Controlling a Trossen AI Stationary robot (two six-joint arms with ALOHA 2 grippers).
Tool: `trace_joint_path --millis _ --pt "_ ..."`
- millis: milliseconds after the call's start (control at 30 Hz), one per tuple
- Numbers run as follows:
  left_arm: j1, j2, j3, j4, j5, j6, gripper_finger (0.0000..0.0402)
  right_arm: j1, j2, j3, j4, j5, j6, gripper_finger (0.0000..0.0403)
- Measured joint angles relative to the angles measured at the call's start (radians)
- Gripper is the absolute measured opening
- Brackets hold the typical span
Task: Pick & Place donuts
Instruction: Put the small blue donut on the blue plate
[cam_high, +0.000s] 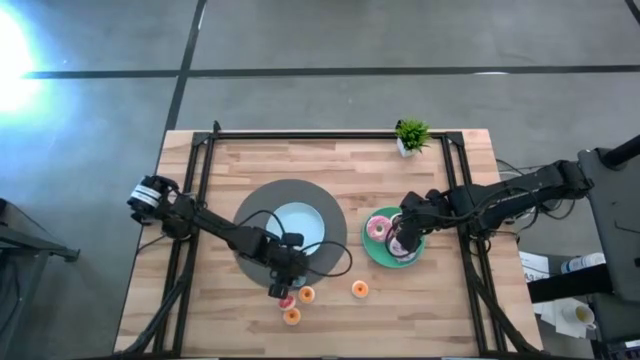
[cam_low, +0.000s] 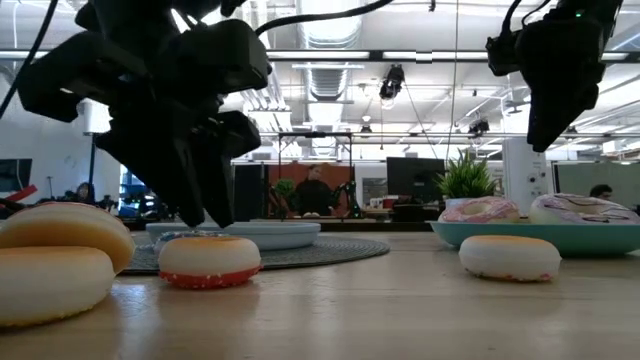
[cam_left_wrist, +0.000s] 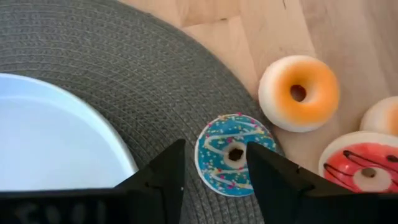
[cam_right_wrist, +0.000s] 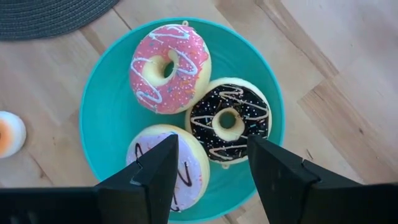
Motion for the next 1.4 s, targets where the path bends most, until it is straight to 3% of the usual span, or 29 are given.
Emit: trace_joint_path --millis 233,533,667,767,967,1133,1400 --pt "0.010 0.025 -0.001 0.011 0.033 0.052 0.0092 0.000 0.000 0.000 0.000 0.000 0.031 0.0185" --pt "0.010 0.047 -0.001 0.004 0.036 0.057 0.0079 0.000 0.000 -0.001 0.001 0.000 0.046 0.0185" --pt "0.011 0.047 0.006 -0.010 0.036 0.050 0.0047 0.000 0.000 -0.001 0.002 0.000 0.051 0.0185" --pt "0.011 0.048 0.032 -0.044 0.036 0.044 0.0011 0.000 0.000 -0.001 0.002 0.000 0.053 0.0185" --pt "0.031 -0.027 0.116 -0.191 0.000 0.077 0.0002 0.000 0.000 -0.001 0.001 0.006 0.052 0.0185" --pt "0.157 -0.140 0.105 -0.254 -0.075 0.092 0.0001 0.000 0.000 -0.001 0.005 0.042 0.053 0.0185" --pt "0.472 -0.197 -0.048 -0.181 -0.048 0.073 0.0001 0.017 0.000 -0.001 0.070 0.049 0.058 0.0185"
